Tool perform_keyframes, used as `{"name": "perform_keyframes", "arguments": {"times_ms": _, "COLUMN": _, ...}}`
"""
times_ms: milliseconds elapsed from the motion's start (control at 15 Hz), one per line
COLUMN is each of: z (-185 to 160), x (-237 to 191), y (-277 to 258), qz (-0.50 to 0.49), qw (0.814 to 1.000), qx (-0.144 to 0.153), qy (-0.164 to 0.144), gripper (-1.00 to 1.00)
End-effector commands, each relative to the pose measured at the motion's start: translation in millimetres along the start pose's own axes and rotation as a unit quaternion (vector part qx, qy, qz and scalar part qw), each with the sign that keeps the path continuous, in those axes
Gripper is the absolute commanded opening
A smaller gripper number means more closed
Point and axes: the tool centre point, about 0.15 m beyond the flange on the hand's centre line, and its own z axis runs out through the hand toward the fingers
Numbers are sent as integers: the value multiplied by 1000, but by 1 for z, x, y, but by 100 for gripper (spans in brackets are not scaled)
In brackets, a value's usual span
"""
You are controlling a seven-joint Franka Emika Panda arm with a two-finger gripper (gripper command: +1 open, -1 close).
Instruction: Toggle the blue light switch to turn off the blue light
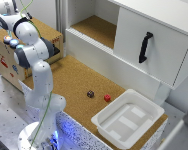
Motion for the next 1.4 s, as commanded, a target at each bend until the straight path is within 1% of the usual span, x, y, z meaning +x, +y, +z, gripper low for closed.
{"name": "perform_keyframes", "arguments": {"times_ms": 0, "z": 18, "x": -2, "y": 5, "qz": 34, "qw": 999, "qx": -22, "qy": -16, "gripper": -100}}
{"name": "perform_keyframes", "arguments": {"times_ms": 267, "z": 32, "x": -5, "y": 10, "qz": 60, "qw": 998, "qx": -13, "qy": -2, "gripper": -100}}
{"name": "perform_keyframes", "arguments": {"times_ms": 467, "z": 42, "x": -6, "y": 10, "qz": 66, "qw": 998, "qx": -5, "qy": 1, "gripper": -100}}
{"name": "perform_keyframes", "arguments": {"times_ms": 733, "z": 49, "x": 3, "y": 18, "qz": 83, "qw": 996, "qx": -3, "qy": 29, "gripper": -100}}
{"name": "perform_keyframes", "arguments": {"times_ms": 1000, "z": 63, "x": -5, "y": 13, "qz": 90, "qw": 996, "qx": 8, "qy": 22, "gripper": -100}}
{"name": "perform_keyframes", "arguments": {"times_ms": 1333, "z": 52, "x": -19, "y": 4, "qz": 100, "qw": 995, "qx": 1, "qy": 16, "gripper": -100}}
